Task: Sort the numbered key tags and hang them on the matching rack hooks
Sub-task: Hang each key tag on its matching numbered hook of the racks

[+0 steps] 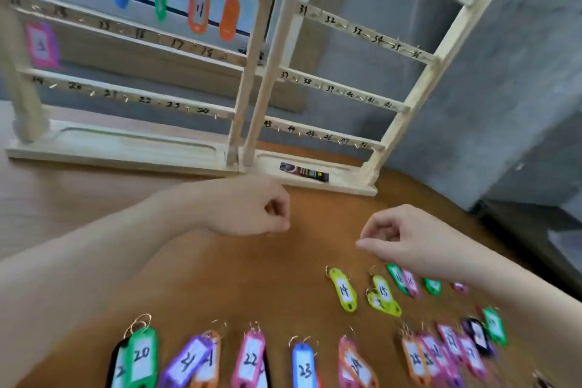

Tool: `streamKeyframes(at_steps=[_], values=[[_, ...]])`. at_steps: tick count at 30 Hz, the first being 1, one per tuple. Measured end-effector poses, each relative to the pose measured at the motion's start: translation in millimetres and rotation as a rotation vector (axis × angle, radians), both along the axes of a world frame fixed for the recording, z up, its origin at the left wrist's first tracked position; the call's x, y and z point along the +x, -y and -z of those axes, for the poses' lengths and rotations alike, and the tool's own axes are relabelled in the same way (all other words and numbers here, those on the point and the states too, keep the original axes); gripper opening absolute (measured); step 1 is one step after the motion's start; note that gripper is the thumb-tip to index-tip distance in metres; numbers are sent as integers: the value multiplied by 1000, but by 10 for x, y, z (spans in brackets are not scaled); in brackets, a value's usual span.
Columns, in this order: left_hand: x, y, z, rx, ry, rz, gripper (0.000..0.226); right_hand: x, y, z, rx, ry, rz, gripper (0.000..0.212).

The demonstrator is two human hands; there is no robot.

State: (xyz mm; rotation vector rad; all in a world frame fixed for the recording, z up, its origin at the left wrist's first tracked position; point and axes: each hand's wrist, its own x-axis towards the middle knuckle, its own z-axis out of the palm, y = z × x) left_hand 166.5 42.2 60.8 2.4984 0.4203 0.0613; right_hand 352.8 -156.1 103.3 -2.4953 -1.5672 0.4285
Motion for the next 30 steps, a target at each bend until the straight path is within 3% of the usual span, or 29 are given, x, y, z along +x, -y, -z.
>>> streamKeyframes(at_steps=[3,7,10,17,23,30], values=[[116,181,215,-46,67,35,11,-38,115,128,-106,-27,49,32],[147,258,354,-112,94,66,5,-125,144,318,-185,166,54,51],[159,289,378,-139,101,117,18,-168,158,397,-171,185,59,55],[259,345,399,-168,79,208,30,-196,137,456,-113,-19,20,39],[274,385,463,-143,147,170,10,-156,120,471,-111,-90,1,26],[282,365,452,-155,116,143,3,-145,108,464,-79,-118,-44,21]])
